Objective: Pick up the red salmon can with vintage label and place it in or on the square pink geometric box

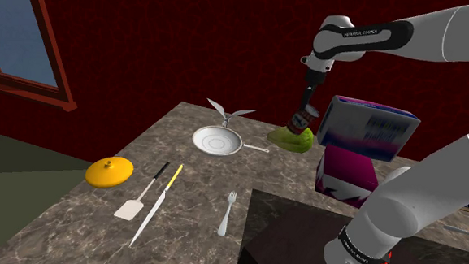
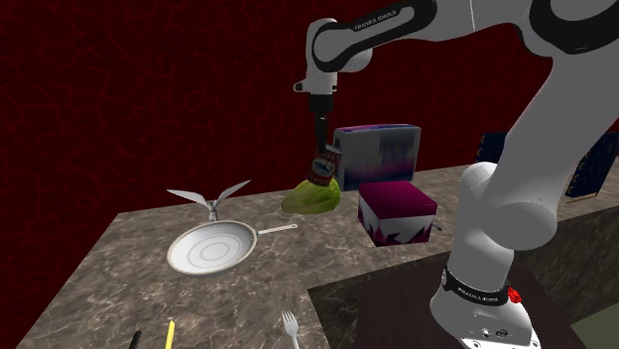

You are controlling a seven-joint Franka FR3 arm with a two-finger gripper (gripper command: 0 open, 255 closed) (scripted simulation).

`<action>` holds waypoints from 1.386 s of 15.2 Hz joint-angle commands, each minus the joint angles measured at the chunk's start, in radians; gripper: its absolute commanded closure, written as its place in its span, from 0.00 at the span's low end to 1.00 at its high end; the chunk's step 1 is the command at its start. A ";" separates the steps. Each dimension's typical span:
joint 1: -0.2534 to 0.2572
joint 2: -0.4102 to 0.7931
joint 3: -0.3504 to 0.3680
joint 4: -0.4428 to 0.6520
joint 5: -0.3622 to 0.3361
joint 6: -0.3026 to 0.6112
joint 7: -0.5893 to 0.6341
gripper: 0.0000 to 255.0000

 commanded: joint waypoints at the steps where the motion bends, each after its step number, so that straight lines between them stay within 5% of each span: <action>1: 0.000 -0.005 0.001 0.028 0.000 -0.033 -0.002 1.00; 4: 0.001 -0.007 0.004 0.063 0.001 -0.069 -0.002 1.00; 21: -0.173 -0.456 -0.099 -0.090 -0.191 -0.334 -0.215 1.00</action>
